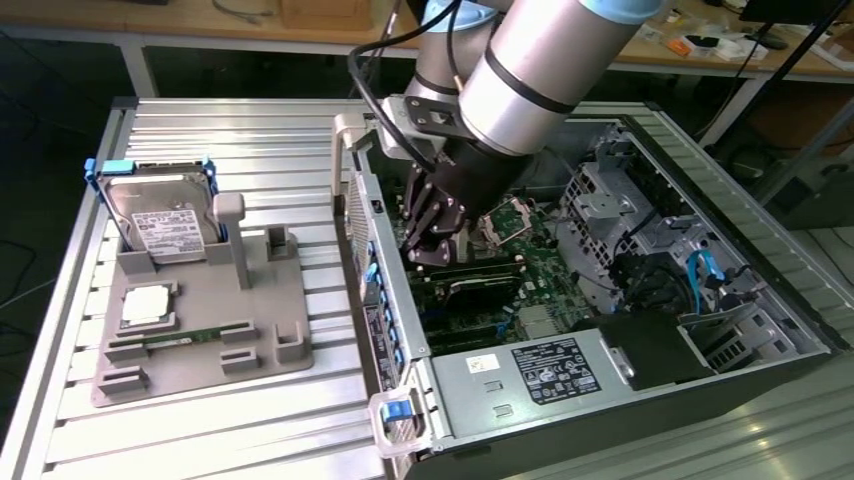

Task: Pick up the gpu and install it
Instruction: 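Press down on the gpu until it lock into place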

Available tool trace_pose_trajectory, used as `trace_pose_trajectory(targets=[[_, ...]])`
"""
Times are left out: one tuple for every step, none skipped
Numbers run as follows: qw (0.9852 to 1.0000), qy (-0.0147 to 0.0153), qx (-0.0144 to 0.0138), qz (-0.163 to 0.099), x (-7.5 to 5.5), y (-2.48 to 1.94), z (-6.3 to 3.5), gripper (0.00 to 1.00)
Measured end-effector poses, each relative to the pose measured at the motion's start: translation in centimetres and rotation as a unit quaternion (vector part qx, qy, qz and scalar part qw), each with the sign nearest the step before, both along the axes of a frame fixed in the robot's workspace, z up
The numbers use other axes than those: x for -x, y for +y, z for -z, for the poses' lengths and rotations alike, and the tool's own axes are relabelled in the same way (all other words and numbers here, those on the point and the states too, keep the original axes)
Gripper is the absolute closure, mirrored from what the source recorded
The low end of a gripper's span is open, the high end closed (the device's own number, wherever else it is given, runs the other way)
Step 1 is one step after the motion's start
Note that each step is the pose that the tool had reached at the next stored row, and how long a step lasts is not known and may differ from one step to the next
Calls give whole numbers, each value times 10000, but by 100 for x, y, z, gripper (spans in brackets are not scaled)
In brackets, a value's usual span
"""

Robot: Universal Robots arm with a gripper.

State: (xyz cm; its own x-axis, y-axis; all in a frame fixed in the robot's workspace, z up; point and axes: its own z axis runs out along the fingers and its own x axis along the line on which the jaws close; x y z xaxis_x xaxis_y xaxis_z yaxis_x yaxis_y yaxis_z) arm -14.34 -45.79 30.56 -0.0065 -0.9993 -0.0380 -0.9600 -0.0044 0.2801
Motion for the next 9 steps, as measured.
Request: trace_pose_trajectory(targets=[[10000, 36, -1, 0, -3, 0, 0, 89], [10000, 37, -1, 1, -3, 0, 0, 89], [10000, 37, -1, 1, -3, 0, 0, 89], [10000, 38, -1, 1, -3, 0, 0, 89], [10000, 37, -2, 1, -3, 0, 1, 89], [10000, 37, -2, 0, -3, 0, 2, 89], [10000, 37, -3, 0, -2, 0, 6, 89], [10000, 37, -6, 0, -1, 0, 9, 89], [10000, 37, -11, 0, -1, 0, 13, 89]])
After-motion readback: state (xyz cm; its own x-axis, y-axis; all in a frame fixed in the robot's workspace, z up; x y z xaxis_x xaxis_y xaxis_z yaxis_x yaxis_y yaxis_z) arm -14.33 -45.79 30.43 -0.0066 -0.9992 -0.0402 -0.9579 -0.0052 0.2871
